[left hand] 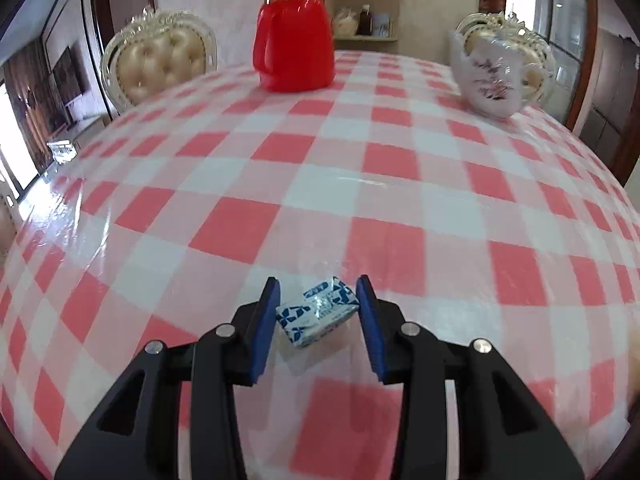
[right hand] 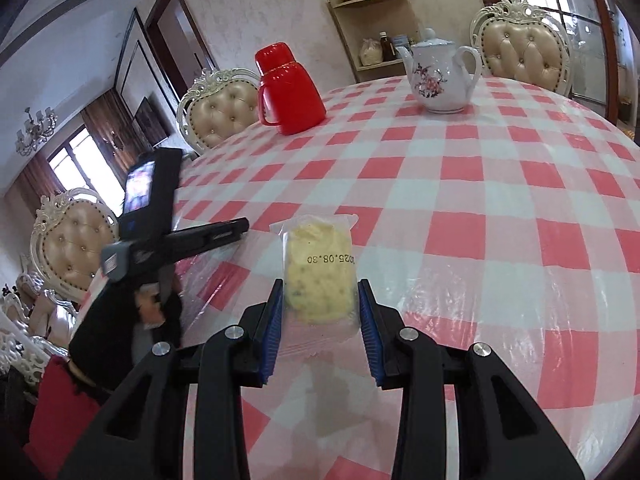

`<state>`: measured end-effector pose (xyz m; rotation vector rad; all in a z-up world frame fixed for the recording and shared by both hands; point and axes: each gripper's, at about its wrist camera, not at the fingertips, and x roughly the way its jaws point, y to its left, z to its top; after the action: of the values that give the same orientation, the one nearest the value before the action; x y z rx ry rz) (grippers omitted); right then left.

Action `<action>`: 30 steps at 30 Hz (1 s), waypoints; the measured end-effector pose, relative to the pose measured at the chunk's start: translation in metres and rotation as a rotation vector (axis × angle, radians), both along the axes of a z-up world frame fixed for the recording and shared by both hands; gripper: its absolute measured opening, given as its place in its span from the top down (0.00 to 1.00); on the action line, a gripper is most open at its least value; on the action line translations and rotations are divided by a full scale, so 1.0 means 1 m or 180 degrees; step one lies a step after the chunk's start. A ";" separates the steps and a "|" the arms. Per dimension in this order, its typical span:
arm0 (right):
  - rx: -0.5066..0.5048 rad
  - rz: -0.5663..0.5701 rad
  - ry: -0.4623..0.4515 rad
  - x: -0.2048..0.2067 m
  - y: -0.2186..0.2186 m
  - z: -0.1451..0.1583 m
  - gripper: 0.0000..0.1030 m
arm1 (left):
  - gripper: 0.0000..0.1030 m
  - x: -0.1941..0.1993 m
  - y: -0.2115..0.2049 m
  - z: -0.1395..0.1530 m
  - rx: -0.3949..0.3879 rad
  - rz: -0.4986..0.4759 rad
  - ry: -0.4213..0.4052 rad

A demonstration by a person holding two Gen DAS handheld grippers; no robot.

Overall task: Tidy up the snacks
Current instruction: 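Carry the blue-white candy and yellow cookie bag over the clear bin with both tools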

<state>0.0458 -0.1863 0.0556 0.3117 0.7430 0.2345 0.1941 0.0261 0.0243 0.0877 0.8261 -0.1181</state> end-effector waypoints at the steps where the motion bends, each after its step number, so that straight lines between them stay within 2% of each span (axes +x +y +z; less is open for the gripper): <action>1: -0.0009 -0.0004 0.0004 0.001 0.000 -0.001 0.65 | 0.62 -0.010 -0.001 0.006 -0.0096 -0.0030 -0.0089; 8: -0.0074 -0.0098 -0.0021 0.003 -0.006 -0.006 0.65 | 0.62 -0.078 0.001 0.034 -0.0418 0.0008 -0.0548; 12: -0.0165 -0.0112 -0.0055 0.005 -0.004 -0.010 0.65 | 0.62 -0.119 0.014 0.046 -0.0663 0.0075 -0.0707; 15: -0.0210 -0.0063 -0.0103 0.003 0.001 -0.010 0.65 | 0.62 -0.149 0.019 0.047 -0.0711 0.0111 -0.0775; 18: -0.0071 -0.0036 -0.0135 -0.004 0.002 -0.006 0.65 | 0.61 -0.181 0.022 0.042 -0.0696 0.0149 -0.0803; 22: -0.0145 -0.0043 -0.0254 -0.032 0.011 0.001 0.65 | 0.61 -0.212 0.022 0.049 -0.0633 0.0106 -0.0958; 30: 0.0062 -0.0069 -0.0244 -0.088 0.012 -0.002 0.65 | 0.61 -0.240 0.031 0.042 -0.0843 0.0099 -0.0856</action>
<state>-0.0420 -0.1739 0.0534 0.3273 0.6617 0.2321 -0.0456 0.0571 0.0659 -0.1560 0.5377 -0.1813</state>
